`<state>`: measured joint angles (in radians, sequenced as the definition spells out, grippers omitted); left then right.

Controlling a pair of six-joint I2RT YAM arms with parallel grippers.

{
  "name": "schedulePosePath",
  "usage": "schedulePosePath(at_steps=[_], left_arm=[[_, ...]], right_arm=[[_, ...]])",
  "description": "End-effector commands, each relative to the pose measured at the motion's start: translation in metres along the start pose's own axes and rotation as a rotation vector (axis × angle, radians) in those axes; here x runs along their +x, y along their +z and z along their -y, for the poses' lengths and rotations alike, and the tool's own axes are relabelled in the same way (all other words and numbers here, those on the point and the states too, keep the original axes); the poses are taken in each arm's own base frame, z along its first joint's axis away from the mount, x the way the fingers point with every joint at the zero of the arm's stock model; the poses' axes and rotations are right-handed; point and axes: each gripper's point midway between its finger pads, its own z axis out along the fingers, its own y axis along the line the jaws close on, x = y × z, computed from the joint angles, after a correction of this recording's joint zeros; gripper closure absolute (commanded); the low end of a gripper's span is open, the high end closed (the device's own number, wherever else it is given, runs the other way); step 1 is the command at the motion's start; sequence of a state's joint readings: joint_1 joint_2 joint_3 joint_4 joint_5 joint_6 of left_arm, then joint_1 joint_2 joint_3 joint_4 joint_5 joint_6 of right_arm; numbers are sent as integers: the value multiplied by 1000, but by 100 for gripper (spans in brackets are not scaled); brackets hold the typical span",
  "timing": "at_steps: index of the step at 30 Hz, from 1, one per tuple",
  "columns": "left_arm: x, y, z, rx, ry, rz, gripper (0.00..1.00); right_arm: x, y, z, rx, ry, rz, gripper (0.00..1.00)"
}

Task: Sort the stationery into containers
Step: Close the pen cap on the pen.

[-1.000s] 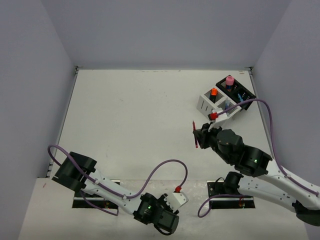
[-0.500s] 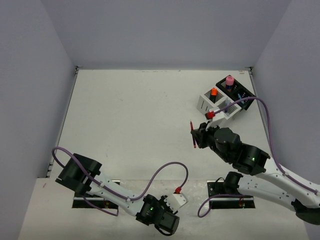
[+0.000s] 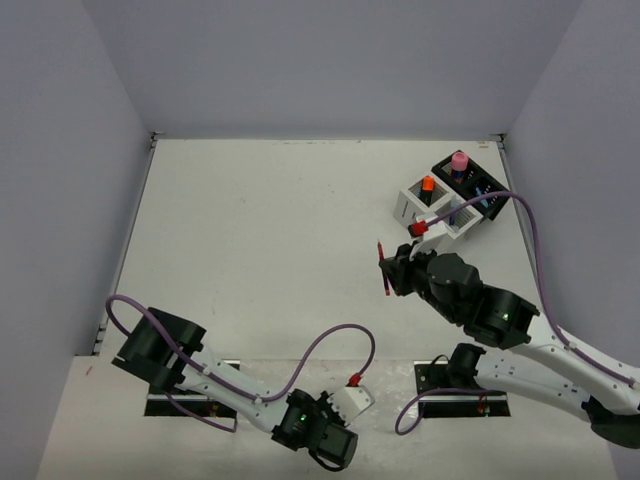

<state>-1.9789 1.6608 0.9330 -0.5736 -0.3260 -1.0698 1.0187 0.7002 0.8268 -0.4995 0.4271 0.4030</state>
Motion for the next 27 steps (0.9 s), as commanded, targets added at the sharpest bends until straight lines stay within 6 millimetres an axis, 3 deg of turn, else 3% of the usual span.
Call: schedulePosePath(at_steps=[1,7,11,17,22,27], left_arm=[[15,9,-8,-21,-29,-24,80],[15,3,-18,-26,-55,-10,84],[3,-4,-42,-96,-109,49,99],[-20,-6,-68,-103,-227,122,100],[-51,-21,-83,-138,-264,199,100],[-94,-48,-117,-210,-370,302,100]], right_arm=[[-26,-5,-9,-33,31,65,100],[-25,-6,-8,-31,31,67,100],[-27,-8,-5,-25,40,80,100],[-25,-8,-2,-13,55,79,100],[-31,-11,-3,-20,63,96,100],[-29,-8,-4,-19,61,85,100]])
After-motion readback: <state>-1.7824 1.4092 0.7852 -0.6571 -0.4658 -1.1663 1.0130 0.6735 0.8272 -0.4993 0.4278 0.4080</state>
